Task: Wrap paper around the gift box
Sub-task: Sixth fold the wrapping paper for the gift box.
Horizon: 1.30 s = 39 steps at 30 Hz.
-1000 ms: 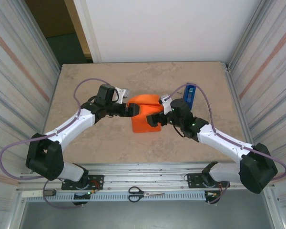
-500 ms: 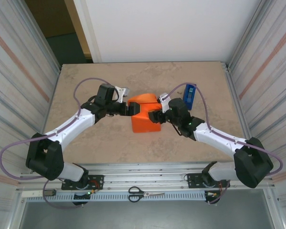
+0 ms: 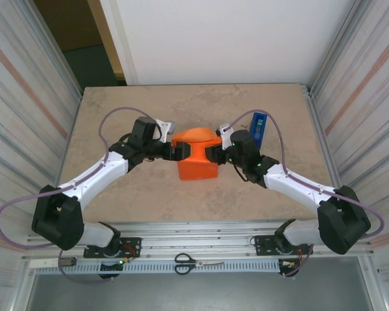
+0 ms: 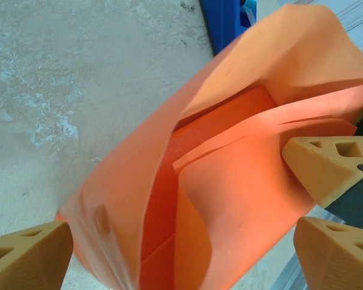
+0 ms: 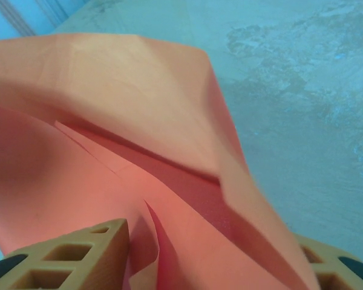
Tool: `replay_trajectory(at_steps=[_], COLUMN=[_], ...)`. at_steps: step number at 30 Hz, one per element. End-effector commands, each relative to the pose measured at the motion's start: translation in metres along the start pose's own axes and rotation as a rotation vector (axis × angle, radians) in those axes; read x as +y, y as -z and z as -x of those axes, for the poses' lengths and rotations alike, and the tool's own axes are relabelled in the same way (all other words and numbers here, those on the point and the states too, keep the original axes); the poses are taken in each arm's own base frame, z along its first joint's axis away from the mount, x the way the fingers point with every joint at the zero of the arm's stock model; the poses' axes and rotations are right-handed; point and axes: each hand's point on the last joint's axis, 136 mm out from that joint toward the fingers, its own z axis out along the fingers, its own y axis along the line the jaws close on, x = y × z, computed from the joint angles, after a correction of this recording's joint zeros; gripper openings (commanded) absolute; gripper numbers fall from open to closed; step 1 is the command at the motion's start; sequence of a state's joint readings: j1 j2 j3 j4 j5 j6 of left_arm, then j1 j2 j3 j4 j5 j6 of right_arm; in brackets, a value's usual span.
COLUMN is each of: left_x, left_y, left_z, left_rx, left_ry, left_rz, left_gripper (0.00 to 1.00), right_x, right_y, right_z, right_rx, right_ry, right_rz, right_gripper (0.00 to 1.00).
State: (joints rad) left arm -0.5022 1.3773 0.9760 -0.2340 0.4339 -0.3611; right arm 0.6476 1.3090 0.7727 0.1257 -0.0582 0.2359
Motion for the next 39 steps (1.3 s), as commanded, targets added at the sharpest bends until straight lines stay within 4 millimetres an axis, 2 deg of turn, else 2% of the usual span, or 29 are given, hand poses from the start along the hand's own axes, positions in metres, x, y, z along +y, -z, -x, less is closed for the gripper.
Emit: replay_trajectory(at_steps=[1,2,5,10,16,20,25,34,39], left_x=[0.005,0.006,0.006,0.016,0.021,0.016,0.009,0.011,0.012], left_y=[-0.005,-0.008,-0.015,-0.024,-0.029,-0.032,-0.036,-0.042,-0.042], left_z=[0.0,0.0,-0.001,-0.005,-0.001,0.003,0.006,-0.003,-0.003], left_rx=[-0.002,0.001,0.018,0.048,0.036,0.022,0.027,0.07,0.081], left_ry=[-0.041,-0.04,-0.051,-0.037,0.003,0.032,0.068,0.092,0.095], left_rz=[0.059,0.066,0.084,0.144,0.163,0.134,0.101,0.098,0.106], left_gripper=[0.95,0.95,0.95,0.89,0.79,0.77,0.75,0.72,0.71], right_x=[-0.002,-0.002,-0.004,-0.001,0.002,-0.004,-0.008,-0.015,-0.021], right_y=[-0.004,-0.005,-0.005,0.002,0.015,0.019,0.015,-0.001,-0.012], right_z=[-0.002,-0.004,-0.004,0.009,0.022,0.016,0.009,0.011,0.004], right_rx=[0.03,0.039,0.044,0.013,-0.034,-0.041,-0.03,-0.035,-0.004], right_ry=[-0.03,-0.032,-0.046,-0.059,-0.061,-0.065,-0.068,-0.139,-0.162], right_rz=[-0.011,-0.012,-0.028,-0.017,0.001,-0.02,-0.042,-0.099,-0.141], right_gripper=[0.41,0.38,0.39,0.47,0.79,0.89,0.92,0.94,0.88])
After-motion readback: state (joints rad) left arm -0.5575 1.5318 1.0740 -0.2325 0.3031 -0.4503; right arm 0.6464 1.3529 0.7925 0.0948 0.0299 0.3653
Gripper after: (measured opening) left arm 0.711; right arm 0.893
